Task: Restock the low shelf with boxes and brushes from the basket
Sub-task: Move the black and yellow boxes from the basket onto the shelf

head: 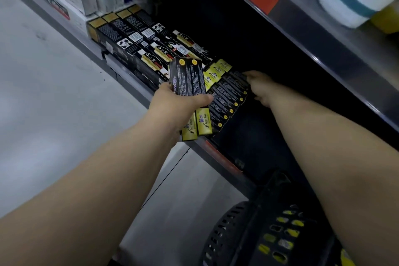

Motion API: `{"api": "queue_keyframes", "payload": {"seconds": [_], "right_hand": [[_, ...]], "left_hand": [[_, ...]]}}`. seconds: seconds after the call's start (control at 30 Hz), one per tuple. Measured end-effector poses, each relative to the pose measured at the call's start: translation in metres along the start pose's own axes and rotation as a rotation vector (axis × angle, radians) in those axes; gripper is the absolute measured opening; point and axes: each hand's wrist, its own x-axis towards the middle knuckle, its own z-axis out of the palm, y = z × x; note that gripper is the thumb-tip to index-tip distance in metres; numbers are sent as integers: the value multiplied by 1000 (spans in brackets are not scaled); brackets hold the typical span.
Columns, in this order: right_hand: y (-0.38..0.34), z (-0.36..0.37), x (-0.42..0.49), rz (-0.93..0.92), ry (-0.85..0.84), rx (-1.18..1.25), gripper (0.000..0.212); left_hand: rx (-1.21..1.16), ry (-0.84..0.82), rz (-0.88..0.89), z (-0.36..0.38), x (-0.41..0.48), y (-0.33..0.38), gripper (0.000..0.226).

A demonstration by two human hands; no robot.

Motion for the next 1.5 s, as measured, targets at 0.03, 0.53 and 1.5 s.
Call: {"api": "queue_keyframes", "payload": {"seconds": [0.03,0.53,1.5], "right_hand": [[0,3,2,-18,-11,-48,37],[-62,3,-88,-183,-593,303,44],[-15,31,-104,-329,-41,-342,25]], "left_hand": [[2,0,-1,0,1,-1,58],[-45,-137,-154,1,-2,6,37],[-234,240,-63,-19,-10,33,29]]}}
